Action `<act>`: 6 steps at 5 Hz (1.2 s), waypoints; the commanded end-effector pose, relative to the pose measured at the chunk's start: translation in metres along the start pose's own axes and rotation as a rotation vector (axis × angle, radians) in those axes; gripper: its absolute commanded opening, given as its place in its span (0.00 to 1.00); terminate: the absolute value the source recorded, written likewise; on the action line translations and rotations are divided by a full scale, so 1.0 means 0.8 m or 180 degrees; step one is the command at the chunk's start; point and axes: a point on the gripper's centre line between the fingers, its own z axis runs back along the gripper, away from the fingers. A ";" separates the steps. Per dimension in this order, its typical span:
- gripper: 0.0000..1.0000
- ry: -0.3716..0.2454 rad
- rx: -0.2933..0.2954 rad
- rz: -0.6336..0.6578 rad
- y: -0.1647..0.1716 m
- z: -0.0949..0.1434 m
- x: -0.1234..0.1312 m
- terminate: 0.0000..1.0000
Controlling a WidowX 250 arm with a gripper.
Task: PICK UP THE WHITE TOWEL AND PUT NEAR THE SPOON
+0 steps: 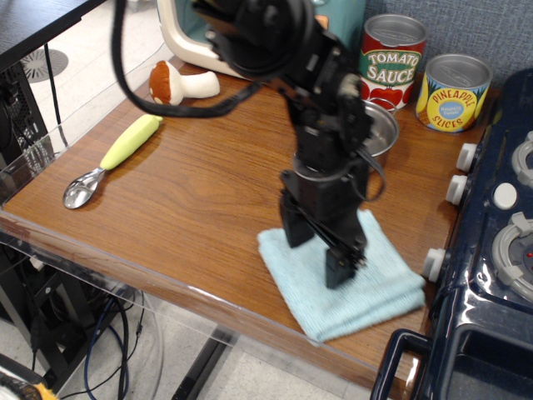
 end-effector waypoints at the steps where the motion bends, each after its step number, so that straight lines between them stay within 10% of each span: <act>1: 1.00 0.0060 0.0281 0.0611 0.099 0.008 -0.053 0.00; 6: 1.00 0.0396 0.0727 0.1484 0.201 0.030 -0.127 0.00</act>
